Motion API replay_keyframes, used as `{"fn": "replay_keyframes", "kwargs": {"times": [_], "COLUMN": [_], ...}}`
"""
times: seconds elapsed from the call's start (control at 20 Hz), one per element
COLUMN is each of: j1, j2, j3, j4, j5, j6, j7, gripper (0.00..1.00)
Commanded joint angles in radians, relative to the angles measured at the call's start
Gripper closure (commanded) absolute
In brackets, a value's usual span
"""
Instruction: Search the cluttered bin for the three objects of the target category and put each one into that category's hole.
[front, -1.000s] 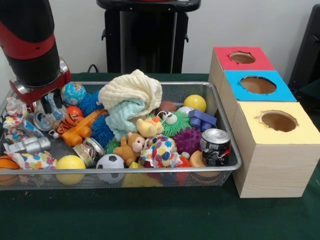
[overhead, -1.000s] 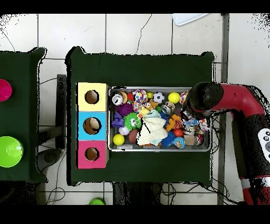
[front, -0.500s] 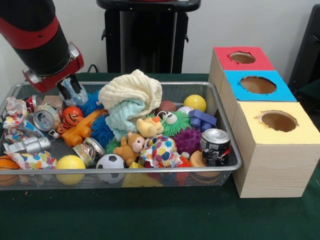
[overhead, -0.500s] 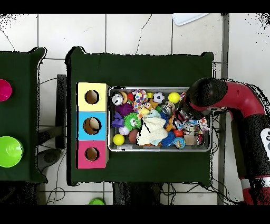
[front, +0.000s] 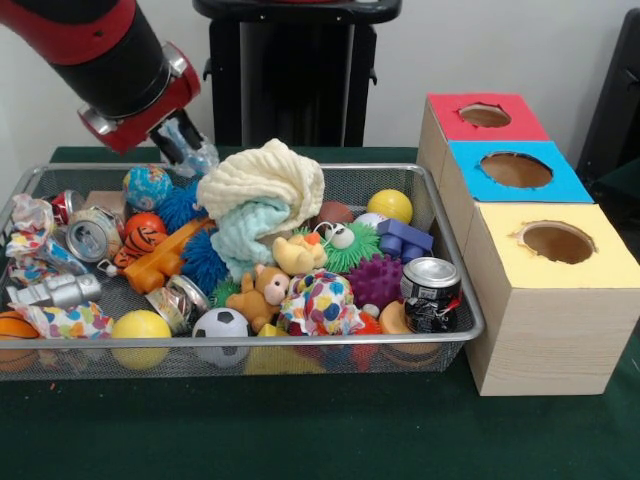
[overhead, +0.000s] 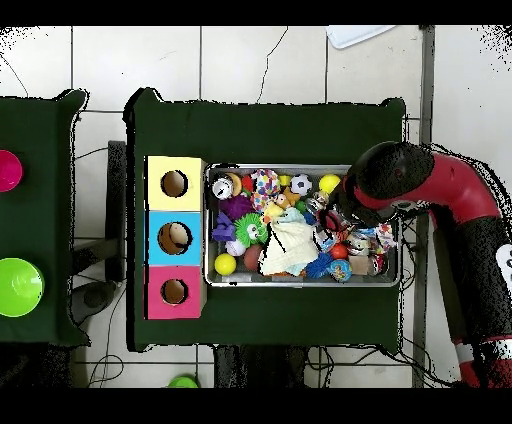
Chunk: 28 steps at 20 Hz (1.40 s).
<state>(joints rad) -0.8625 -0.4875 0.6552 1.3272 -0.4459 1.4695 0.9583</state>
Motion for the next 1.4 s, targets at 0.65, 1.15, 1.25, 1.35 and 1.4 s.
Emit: {"fn": "replay_keyframes", "kwargs": {"times": [0.65,1.15,1.25,1.35,1.4], "j1": [0.060,0.140,0.162,0.183,0.192], "j2": [-0.038,-0.095,-0.117,-0.142,-0.156], "j3": [-0.047,-0.104,-0.108,-0.113,-0.116], "j4": [0.359,0.492,0.528,0.552,0.560], "j5": [0.140,0.209,0.237,0.267,0.284], "j6": [-0.277,-0.444,-0.462,-0.467,-0.464], "j7": [0.213,0.311,0.327,0.335,0.337], "gripper": [1.00,1.00,1.00,1.00,1.00]}}
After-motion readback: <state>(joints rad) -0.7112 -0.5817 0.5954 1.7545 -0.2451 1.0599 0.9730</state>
